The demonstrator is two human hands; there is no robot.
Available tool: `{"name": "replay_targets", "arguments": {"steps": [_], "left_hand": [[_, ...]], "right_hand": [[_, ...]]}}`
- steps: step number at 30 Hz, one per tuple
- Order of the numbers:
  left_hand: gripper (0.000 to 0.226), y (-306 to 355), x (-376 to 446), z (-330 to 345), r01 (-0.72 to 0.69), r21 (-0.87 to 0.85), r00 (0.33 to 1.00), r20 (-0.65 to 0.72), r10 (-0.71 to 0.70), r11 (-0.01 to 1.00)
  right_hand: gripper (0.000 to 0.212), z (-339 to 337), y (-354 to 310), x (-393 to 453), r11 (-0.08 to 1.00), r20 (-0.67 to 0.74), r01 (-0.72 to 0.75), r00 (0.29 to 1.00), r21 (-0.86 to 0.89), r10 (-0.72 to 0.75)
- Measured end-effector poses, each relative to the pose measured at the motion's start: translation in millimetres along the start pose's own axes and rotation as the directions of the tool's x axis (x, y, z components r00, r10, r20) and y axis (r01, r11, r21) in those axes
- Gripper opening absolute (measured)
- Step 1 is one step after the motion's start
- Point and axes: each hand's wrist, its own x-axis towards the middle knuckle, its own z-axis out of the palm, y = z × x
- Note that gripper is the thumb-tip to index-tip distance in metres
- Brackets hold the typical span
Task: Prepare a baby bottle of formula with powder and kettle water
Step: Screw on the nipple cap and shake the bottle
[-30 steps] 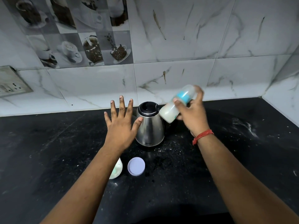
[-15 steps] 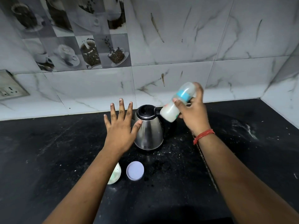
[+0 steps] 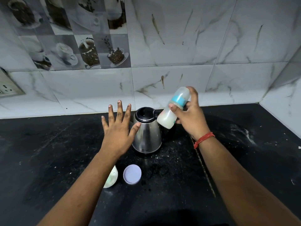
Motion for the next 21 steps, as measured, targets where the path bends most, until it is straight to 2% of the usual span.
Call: {"name": "replay_targets", "arguments": {"steps": [3,4,6,7,10,11,14,15,18,19,21], "left_hand": [[0.091,-0.2,-0.4,-1.5,0.011,-0.003,1.000,0.008,-0.011,1.000],[0.091,0.4,-1.4,-1.3,0.006,0.003,1.000,0.014,-0.006,1.000],[0.092,1.2,-1.9,-1.0,0.000,0.007,1.000,0.016,0.000,1.000],[0.092,0.3,-1.4,-1.2,0.003,0.004,1.000,0.016,-0.003,1.000],[0.092,-1.1,-0.3,0.0,0.014,0.008,1.000,0.019,-0.014,1.000],[0.092,-1.5,-1.1,0.0,0.008,0.020,1.000,0.017,-0.009,1.000],[0.091,-3.6,-2.8,-2.6,0.004,0.033,1.000,0.014,-0.004,0.999],[0.092,-4.1,-2.5,-3.5,0.009,0.028,1.000,0.017,-0.010,1.000],[0.092,-3.2,-4.1,-5.0,0.015,0.025,1.000,0.018,-0.015,1.000],[0.092,-2.8,-5.2,-5.4,0.008,0.030,1.000,0.017,-0.009,1.000],[0.092,-1.6,-5.5,-6.6,0.000,0.033,1.000,0.016,-0.001,0.999]], "right_hand": [[0.066,-2.0,-1.3,0.6,0.987,-0.223,0.042,0.975,0.157,-0.006],[0.067,-2.0,-3.6,0.2,0.987,-0.212,0.041,0.977,0.155,-0.008],[0.072,-0.2,-2.6,-0.8,0.998,-0.038,0.020,0.999,0.058,-0.018],[0.073,1.0,-0.7,-1.2,0.999,-0.002,0.012,1.000,0.040,-0.012],[0.075,-0.6,0.1,-0.7,0.984,-0.205,0.053,0.979,0.168,-0.017],[0.075,-1.3,-0.3,-0.5,0.982,-0.224,0.060,0.974,0.180,-0.018],[0.074,1.7,-0.9,-4.0,0.996,0.023,0.002,1.000,0.086,-0.004],[0.074,2.7,0.6,-4.5,0.996,0.033,-0.010,0.999,0.093,0.007],[0.076,1.9,-0.9,-3.8,0.977,-0.131,0.007,0.991,0.214,0.022],[0.076,2.7,-4.2,-4.9,0.981,-0.095,-0.005,0.995,0.196,0.024],[0.073,4.1,-5.7,-8.4,0.995,0.071,-0.012,0.997,0.097,0.005]]}}
